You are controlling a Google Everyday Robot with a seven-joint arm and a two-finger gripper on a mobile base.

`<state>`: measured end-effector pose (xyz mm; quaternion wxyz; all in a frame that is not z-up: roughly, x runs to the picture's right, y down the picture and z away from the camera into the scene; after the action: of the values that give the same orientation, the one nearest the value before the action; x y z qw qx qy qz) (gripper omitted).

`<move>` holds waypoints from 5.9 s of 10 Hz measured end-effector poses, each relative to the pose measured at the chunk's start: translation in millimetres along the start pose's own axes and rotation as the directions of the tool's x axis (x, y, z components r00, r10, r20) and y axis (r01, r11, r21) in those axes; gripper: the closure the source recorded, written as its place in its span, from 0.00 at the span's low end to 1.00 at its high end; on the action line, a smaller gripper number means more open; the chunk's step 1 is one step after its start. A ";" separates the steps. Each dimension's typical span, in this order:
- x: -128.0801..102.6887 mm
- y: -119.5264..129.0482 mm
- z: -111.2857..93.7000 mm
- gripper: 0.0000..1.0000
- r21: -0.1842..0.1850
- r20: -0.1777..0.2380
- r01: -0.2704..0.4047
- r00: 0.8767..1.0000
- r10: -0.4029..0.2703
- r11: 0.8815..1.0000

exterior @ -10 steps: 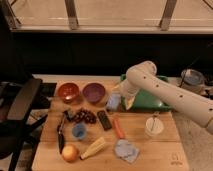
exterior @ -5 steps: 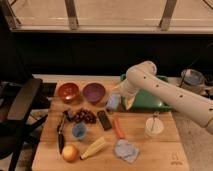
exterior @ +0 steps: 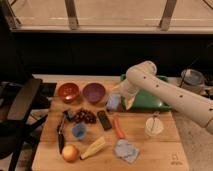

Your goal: Stack bowls into tray

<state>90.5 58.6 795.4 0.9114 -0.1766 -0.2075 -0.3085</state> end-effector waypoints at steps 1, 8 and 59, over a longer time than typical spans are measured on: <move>0.0 0.0 0.0 0.23 0.000 0.000 0.000 1.000 0.000 1.000; 0.0 0.0 0.0 0.23 0.000 0.000 0.000 1.000 0.000 1.000; -98.2 -185.3 53.8 0.98 0.273 -0.047 0.168 0.986 -0.161 0.947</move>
<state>-112.9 -7.7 829.3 0.9007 -0.0263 -0.2513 -0.3535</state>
